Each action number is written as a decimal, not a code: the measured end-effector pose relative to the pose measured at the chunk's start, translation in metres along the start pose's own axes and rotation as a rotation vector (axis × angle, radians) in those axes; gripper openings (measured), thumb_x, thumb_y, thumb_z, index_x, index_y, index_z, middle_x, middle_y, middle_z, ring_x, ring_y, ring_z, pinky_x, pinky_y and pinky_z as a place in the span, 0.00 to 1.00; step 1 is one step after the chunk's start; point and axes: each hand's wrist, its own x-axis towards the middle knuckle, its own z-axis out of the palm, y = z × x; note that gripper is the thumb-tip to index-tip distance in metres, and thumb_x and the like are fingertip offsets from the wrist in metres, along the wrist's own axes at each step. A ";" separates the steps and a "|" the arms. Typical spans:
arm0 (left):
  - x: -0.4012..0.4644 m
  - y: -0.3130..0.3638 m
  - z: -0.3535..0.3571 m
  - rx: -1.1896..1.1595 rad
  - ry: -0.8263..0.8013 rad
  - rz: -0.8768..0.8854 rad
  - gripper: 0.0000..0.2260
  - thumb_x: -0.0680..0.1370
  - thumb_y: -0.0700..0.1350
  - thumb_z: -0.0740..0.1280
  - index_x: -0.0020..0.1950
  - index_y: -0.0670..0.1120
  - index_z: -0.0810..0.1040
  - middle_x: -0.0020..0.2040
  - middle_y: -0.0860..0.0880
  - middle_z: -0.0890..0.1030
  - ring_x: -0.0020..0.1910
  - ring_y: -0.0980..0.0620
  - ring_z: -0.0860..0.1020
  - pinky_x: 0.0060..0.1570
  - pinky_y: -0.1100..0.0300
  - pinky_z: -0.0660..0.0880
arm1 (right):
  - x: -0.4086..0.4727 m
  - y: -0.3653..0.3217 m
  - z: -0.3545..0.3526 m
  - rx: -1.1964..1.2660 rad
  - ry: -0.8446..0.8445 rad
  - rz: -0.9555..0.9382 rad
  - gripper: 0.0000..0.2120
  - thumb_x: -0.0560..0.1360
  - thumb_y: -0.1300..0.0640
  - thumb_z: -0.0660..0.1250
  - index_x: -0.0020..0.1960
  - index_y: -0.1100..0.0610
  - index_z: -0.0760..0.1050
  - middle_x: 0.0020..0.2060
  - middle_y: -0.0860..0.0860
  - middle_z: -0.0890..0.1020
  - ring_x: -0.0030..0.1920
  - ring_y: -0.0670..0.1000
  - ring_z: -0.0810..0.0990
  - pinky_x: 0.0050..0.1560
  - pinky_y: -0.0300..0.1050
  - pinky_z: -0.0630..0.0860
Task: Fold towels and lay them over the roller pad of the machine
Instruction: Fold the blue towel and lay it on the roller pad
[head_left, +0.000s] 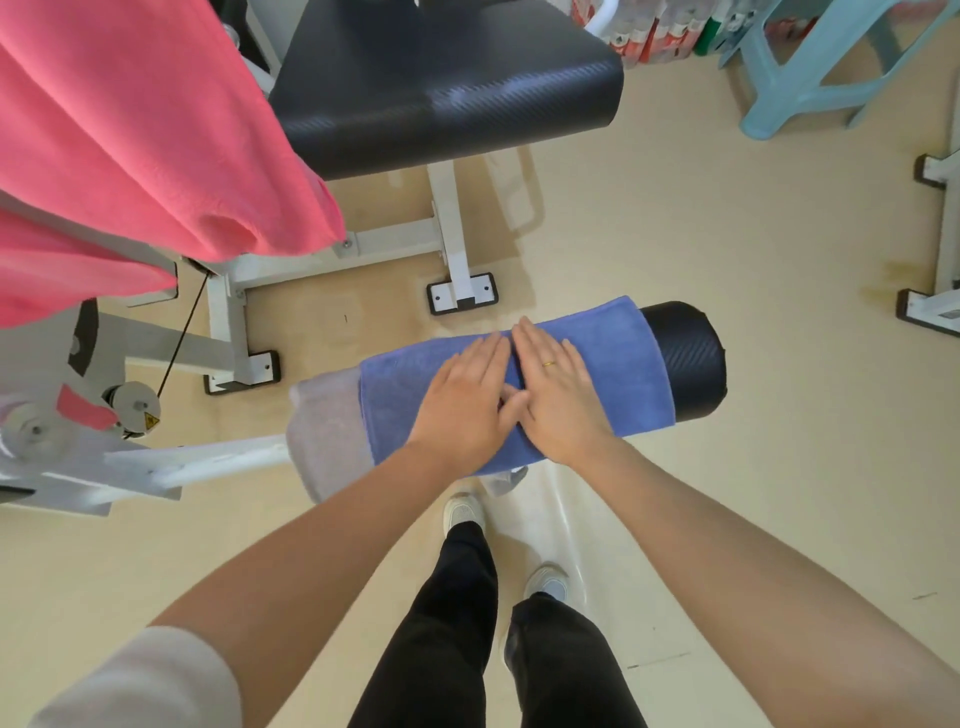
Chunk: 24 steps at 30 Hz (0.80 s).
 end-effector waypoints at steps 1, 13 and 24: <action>-0.005 -0.006 0.010 0.072 -0.013 -0.017 0.34 0.75 0.61 0.45 0.74 0.40 0.60 0.74 0.42 0.65 0.73 0.45 0.63 0.73 0.52 0.55 | -0.003 0.011 0.002 -0.068 0.002 0.021 0.32 0.78 0.41 0.45 0.77 0.56 0.47 0.77 0.51 0.52 0.76 0.50 0.50 0.75 0.48 0.42; -0.019 0.008 0.007 0.171 -0.001 -0.220 0.42 0.69 0.71 0.58 0.76 0.58 0.42 0.76 0.44 0.56 0.75 0.41 0.54 0.73 0.44 0.51 | -0.043 0.075 -0.041 0.269 0.197 0.471 0.21 0.75 0.57 0.64 0.66 0.59 0.65 0.63 0.56 0.69 0.63 0.58 0.68 0.54 0.54 0.73; 0.007 0.031 0.009 0.365 -0.137 -0.361 0.59 0.59 0.74 0.66 0.76 0.48 0.37 0.73 0.44 0.54 0.71 0.41 0.54 0.68 0.35 0.54 | -0.035 0.074 -0.073 1.330 -0.176 0.643 0.12 0.73 0.61 0.67 0.57 0.59 0.77 0.50 0.55 0.83 0.46 0.53 0.82 0.49 0.46 0.77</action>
